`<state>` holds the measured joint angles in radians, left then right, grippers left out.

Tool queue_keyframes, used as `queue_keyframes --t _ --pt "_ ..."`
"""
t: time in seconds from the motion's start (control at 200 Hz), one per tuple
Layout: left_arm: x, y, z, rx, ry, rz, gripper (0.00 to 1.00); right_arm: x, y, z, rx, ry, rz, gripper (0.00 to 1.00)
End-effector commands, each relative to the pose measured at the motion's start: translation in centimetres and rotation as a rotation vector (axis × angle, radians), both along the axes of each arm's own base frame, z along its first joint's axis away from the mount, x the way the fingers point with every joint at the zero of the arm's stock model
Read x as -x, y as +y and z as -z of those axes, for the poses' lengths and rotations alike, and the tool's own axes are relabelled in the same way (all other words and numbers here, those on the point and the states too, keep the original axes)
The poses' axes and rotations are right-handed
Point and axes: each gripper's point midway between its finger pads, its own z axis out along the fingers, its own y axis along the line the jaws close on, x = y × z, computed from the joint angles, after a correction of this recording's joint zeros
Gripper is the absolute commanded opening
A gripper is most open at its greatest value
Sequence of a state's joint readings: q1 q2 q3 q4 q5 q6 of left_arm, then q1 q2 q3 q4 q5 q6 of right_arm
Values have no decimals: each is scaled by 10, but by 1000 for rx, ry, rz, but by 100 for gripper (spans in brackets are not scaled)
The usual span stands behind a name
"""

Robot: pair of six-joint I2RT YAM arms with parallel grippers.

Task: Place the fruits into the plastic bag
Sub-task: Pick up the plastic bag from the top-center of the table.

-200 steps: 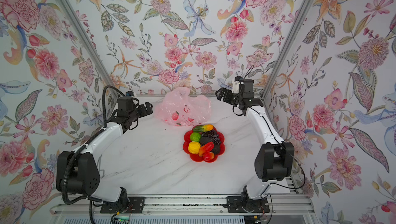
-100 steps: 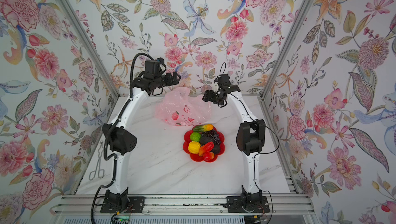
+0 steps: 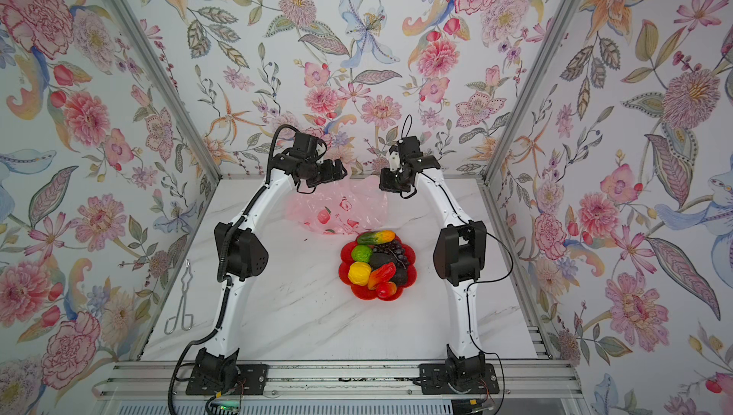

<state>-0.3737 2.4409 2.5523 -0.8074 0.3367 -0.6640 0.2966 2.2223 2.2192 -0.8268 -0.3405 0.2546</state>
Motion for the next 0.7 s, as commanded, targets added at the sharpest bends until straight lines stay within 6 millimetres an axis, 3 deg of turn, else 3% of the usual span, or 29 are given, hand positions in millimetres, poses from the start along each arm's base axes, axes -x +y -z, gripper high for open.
queue_keyframes --t 0.0,0.13,0.295,0.49,0.561,0.696 --pt "2 -6 -13 21 -17 8 95 13 21 -33 -9 -65 -58 8" --pt "7 -4 -28 23 -30 13 95 27 39 -57 -3 -118 -90 7" --pt "23 6 -76 16 -96 7 95 44 54 -80 9 -167 -112 5" --pt "47 23 -107 -19 -114 -5 95 61 65 -113 -7 -232 -117 2" --pt "53 30 -110 -43 -116 -11 95 69 71 -127 -22 -259 -124 2" --pt "61 44 -97 -112 -74 -26 94 87 83 -149 -51 -290 -143 2"
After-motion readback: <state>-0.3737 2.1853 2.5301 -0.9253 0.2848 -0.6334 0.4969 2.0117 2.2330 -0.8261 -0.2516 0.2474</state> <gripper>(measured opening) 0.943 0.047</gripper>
